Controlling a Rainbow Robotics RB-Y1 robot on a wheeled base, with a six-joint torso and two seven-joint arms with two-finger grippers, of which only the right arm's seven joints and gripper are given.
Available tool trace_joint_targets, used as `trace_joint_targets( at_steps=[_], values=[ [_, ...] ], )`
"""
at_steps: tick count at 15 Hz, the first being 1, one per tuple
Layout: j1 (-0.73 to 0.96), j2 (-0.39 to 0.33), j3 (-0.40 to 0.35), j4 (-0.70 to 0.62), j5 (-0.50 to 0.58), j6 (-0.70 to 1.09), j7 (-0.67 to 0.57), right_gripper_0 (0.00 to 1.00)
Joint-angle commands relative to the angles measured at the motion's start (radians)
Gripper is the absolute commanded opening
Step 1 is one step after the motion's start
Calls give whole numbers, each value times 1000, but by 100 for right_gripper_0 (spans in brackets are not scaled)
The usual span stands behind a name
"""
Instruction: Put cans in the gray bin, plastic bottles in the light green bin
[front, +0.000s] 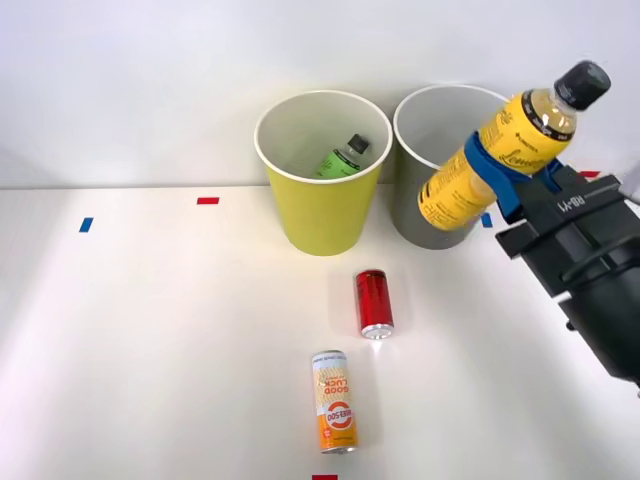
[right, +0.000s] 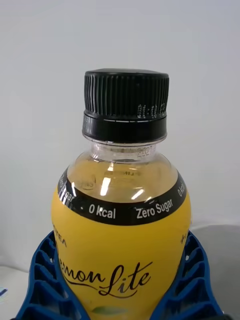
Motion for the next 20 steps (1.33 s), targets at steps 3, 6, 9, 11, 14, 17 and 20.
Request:
trace_joint_targets(
  at_steps=[3,6,9,11,14,17,20],
  values=[
    [-273,94,68,190,-9,69,-5,0],
    [-445,169,69,354,-1,151,-4,0],
    [-577,234,72,472,11,204,4,0],
    [-661,264,95,561,17,204,10,0],
    [-733,358,106,690,115,202,13,0],
    [-793,416,106,802,209,204,14,0],
    [-844,430,123,882,220,202,18,35]
  ],
)
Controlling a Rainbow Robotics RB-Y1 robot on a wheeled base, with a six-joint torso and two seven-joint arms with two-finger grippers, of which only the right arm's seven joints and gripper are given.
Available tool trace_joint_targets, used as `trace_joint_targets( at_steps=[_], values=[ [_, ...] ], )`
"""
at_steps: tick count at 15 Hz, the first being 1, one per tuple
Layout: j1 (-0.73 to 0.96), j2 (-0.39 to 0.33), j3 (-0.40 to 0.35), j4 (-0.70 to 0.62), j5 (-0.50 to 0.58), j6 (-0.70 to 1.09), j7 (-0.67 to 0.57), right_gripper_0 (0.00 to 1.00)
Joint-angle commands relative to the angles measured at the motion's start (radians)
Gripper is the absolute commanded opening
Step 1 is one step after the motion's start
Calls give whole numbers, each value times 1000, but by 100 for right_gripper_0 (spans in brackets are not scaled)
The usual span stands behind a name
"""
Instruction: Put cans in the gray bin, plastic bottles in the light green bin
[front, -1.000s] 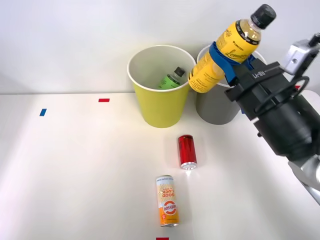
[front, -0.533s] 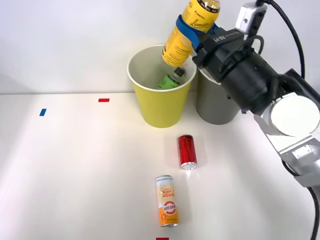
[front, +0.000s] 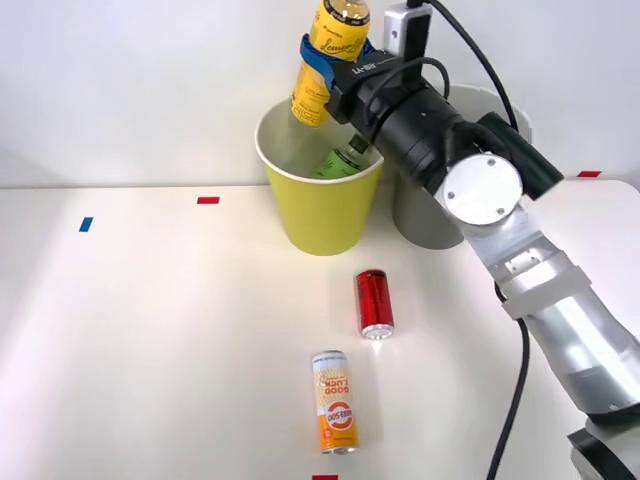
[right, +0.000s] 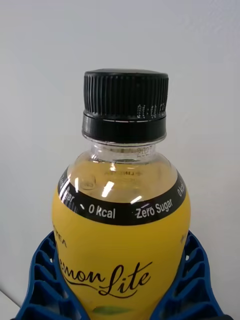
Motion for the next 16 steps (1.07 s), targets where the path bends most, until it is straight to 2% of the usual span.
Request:
trace_joint_targets(
  at_steps=[1,2,3,12,16],
  values=[
    [-38,1,16,55,4,-1,3,46],
    [-36,-5,24,55,4,-1,3,78],
    [-38,-6,30,55,1,-1,0,100],
    [-33,-12,32,28,-56,-27,3,100],
    [93,-48,-10,-166,-79,-43,0,100]
  ],
)
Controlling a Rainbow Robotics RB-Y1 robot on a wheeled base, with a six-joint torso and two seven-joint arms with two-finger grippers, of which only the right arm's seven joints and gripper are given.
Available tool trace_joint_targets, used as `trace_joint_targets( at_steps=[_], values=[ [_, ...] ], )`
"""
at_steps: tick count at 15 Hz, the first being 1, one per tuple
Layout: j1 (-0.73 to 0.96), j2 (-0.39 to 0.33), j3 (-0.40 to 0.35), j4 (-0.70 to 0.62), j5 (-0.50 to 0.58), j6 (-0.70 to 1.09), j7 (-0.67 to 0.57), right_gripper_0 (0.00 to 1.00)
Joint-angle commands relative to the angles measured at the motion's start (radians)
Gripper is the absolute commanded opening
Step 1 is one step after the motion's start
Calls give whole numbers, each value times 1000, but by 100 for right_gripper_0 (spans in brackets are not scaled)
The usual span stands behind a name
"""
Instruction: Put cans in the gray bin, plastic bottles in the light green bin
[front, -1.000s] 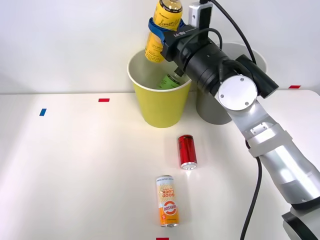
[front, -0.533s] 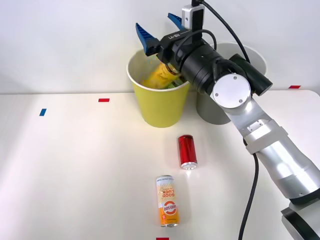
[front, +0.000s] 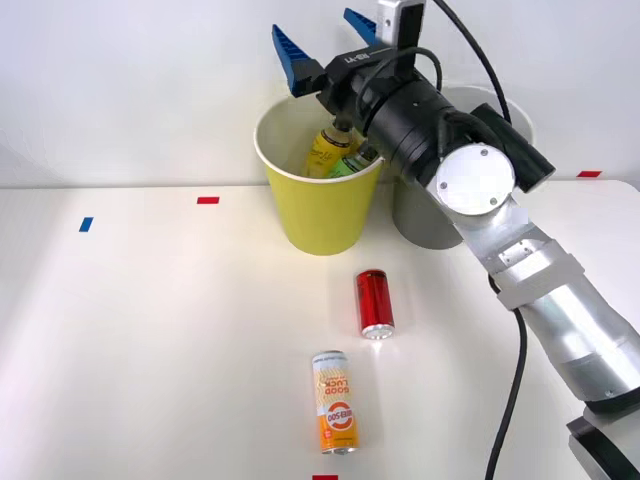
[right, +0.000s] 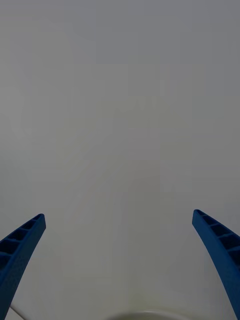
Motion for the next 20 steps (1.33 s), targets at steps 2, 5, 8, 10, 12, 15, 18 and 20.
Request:
trace_joint_targets(
  at_steps=[2,5,8,10,12,15,18,20],
  values=[
    [191,-38,-56,-222,-41,-2,-1,100],
    [372,-67,-100,-388,-69,-7,-5,100],
    [528,-119,-142,-512,-113,-25,-1,100],
    [648,-163,-146,-607,-115,-110,-4,100],
    [746,-197,-149,-674,-115,-177,-4,100],
    [916,-254,-151,-765,-89,-326,-4,100],
    [1034,-285,-158,-783,-24,-418,-5,100],
    [1093,-288,-195,-782,-18,-426,-1,100]
  ],
)
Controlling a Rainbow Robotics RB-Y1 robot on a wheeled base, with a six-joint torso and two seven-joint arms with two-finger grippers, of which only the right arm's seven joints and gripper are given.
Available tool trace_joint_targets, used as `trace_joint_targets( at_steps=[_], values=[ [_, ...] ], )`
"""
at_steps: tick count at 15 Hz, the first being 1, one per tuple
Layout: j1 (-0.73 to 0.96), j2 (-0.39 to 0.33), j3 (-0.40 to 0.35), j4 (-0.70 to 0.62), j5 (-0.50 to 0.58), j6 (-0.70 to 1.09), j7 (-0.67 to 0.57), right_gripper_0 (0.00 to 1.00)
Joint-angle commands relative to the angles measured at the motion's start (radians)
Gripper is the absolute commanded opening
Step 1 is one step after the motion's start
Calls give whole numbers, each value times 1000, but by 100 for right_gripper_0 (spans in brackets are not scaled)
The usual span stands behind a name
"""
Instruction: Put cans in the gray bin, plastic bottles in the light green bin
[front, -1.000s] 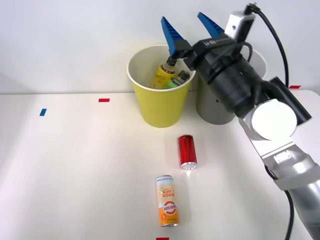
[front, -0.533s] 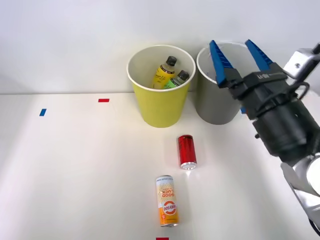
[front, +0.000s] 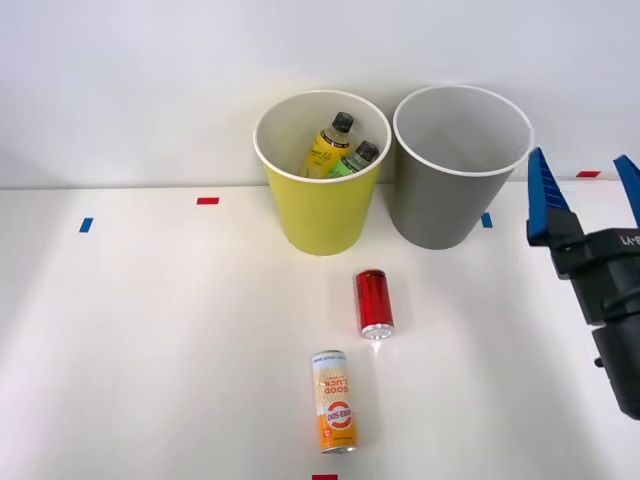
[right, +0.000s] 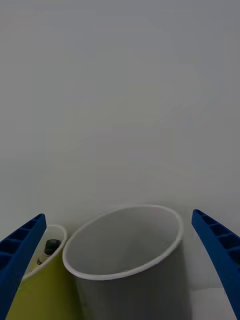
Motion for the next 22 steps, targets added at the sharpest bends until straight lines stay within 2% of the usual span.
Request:
trace_joint_targets(
  at_steps=[1,6,9,11,13,17,18,19,22],
  values=[
    [76,-2,-47,0,10,-11,6,100],
    [177,5,-72,15,19,-12,18,100],
    [145,56,-72,144,177,-11,13,100],
    [140,94,-70,169,189,-9,18,100],
    [139,157,-72,221,238,5,22,100],
    [108,376,-116,351,499,1,10,100],
    [106,399,-126,362,534,1,9,100],
    [105,412,-135,376,554,1,9,100],
    [108,381,-153,387,570,1,7,100]
  ],
)
